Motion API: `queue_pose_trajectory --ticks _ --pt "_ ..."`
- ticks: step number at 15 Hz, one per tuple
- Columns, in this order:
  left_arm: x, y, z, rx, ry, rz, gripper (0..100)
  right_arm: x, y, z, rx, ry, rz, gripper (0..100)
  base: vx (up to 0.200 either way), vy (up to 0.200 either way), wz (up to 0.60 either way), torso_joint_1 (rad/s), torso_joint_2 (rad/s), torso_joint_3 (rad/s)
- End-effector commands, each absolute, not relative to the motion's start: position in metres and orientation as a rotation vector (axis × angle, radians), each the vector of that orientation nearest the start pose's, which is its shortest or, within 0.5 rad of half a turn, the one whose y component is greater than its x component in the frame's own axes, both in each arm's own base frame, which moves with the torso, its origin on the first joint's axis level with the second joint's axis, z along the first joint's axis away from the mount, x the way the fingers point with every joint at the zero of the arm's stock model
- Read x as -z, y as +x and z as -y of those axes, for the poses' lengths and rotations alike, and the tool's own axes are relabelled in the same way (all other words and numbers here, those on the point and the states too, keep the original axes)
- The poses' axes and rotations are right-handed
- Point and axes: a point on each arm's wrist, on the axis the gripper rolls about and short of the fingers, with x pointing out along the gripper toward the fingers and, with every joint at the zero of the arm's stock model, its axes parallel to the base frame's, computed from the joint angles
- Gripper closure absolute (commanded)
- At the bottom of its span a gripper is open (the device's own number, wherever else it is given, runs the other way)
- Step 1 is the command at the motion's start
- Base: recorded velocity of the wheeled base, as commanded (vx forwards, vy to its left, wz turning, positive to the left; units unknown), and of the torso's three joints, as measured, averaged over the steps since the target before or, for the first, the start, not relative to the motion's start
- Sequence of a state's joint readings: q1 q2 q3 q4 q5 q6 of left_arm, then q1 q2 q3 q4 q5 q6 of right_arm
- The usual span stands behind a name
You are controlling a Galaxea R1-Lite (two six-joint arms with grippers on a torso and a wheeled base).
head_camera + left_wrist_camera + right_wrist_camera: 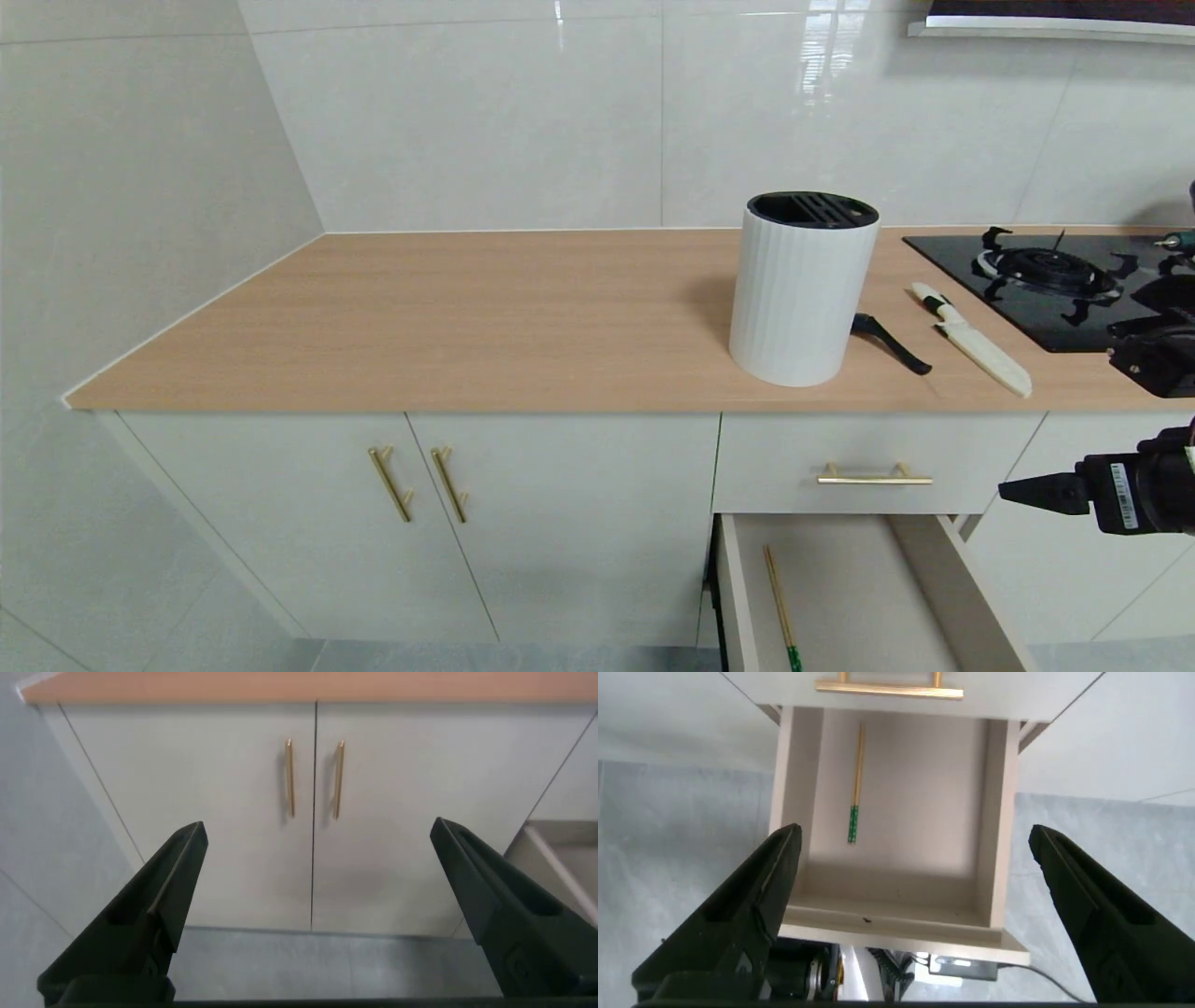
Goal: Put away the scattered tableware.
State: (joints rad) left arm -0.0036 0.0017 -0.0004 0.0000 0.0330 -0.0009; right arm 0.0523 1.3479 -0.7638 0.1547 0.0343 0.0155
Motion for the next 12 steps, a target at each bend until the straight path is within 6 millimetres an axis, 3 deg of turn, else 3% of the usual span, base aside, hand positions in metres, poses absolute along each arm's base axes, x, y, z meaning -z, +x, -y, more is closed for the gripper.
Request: queue_pose_trajectory --ticks 1,3,5,9,12 --pt "-0.076 -0.023 -0.001 -0.029 -0.002 0.000 0 -0.184 0.198 -0.012 -0.076 0.004 -0.755 0 0.000 0.000 0.00 0.188 -0.42 -0.227" --pt "-0.076 -0.023 -0.001 -0.029 -0.001 -0.003 0 -0.180 0.202 -0.012 -0.084 -0.015 -0.752 0 0.000 0.000 0.00 0.093 -0.18 -0.105" --pt "-0.076 -0.023 -0.001 -0.029 -0.001 -0.003 0 -0.181 0.224 -0.011 -0.082 -0.034 -0.695 0 0.000 0.000 0.00 0.018 -0.03 -0.021" --pt "-0.076 -0.023 -0.001 -0.031 -0.001 -0.003 0 -0.186 0.317 -0.002 -0.108 -0.099 -0.583 0 0.000 0.000 0.00 0.000 0.00 0.000" --pt "-0.076 -0.023 -0.001 -0.029 -0.001 -0.003 0 -0.172 0.382 0.000 -0.169 -0.112 -0.563 0 0.000 0.000 0.00 0.000 0.00 0.000"
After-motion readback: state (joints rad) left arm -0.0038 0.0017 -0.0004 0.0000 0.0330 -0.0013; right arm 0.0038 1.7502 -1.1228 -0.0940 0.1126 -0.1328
